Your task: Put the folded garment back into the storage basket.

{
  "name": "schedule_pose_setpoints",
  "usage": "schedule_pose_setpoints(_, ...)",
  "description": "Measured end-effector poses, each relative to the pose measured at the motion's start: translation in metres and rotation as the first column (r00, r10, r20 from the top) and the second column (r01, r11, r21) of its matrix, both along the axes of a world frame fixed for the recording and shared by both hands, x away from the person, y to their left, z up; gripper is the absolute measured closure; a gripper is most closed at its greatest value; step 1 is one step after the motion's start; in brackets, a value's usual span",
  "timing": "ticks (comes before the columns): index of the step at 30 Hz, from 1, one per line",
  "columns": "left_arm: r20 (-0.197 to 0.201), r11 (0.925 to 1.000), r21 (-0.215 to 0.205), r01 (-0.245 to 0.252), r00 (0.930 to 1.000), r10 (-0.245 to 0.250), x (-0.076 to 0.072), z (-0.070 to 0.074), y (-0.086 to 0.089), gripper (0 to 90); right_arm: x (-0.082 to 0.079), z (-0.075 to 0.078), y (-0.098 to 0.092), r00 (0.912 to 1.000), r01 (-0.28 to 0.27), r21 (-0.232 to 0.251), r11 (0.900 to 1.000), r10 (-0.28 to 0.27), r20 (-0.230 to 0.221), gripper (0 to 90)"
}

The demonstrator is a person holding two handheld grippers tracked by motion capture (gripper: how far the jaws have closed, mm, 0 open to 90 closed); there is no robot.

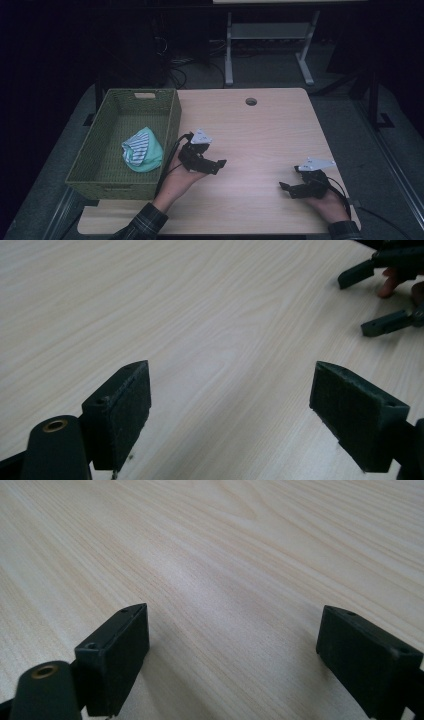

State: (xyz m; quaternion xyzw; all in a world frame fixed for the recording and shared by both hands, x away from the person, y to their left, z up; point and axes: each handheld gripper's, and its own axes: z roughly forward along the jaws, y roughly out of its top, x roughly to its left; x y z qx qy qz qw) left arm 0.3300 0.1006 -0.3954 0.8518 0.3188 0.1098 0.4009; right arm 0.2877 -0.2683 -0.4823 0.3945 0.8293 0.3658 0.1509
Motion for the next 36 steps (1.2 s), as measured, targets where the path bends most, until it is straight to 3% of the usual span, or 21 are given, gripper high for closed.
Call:
schedule_pose_setpoints(13,-0.033,0.9985,0.055,-0.006,0.9994,0.008,0.002,-0.039,-0.005,15.6,0.0,0.0,0.0,1.0,0.0,0.0,1.0,0.0,0.0,13.3)
schedule_pose_setpoints(19,-0.055,0.9942,0.106,0.019,0.9984,-0.013,0.001,-0.058,-0.012,15.0,0.0,0.0,0.0,1.0,0.001,0.0,1.0,-0.001,-0.001,13.3)
schedule_pose_setpoints(23,-0.064,0.9875,0.155,0.026,0.9978,-0.016,0.003,-0.072,-0.015,14.2,0.0,0.0,0.0,1.0,0.001,0.0,1.0,-0.001,-0.002,13.3)
schedule_pose_setpoints(24,-0.04,0.9869,0.16,0.02,0.9991,-0.014,0.002,-0.075,-0.015,13.1,0.0,0.0,0.0,1.0,0.001,0.001,1.0,-0.001,-0.002,13.3)
schedule_pose_setpoints(27,-0.031,0.988,0.154,0.017,0.9994,-0.013,0.001,-0.076,-0.015,13.1,0.0,0.0,0.0,1.0,0.0,-0.001,1.0,0.0,-0.001,13.3)
schedule_pose_setpoints(32,0.021,0.9961,0.086,0.019,0.9996,-0.021,-0.002,-0.083,-0.009,12.3,0.0,0.0,0.0,1.0,0.0,-0.001,1.0,0.0,-0.001,13.3)
schedule_pose_setpoints(36,0.019,0.9962,0.085,0.019,0.9996,-0.021,-0.002,-0.083,-0.009,12.3,0.0,0.0,0.0,1.0,-0.002,-0.001,1.0,0.002,-0.001,13.3)
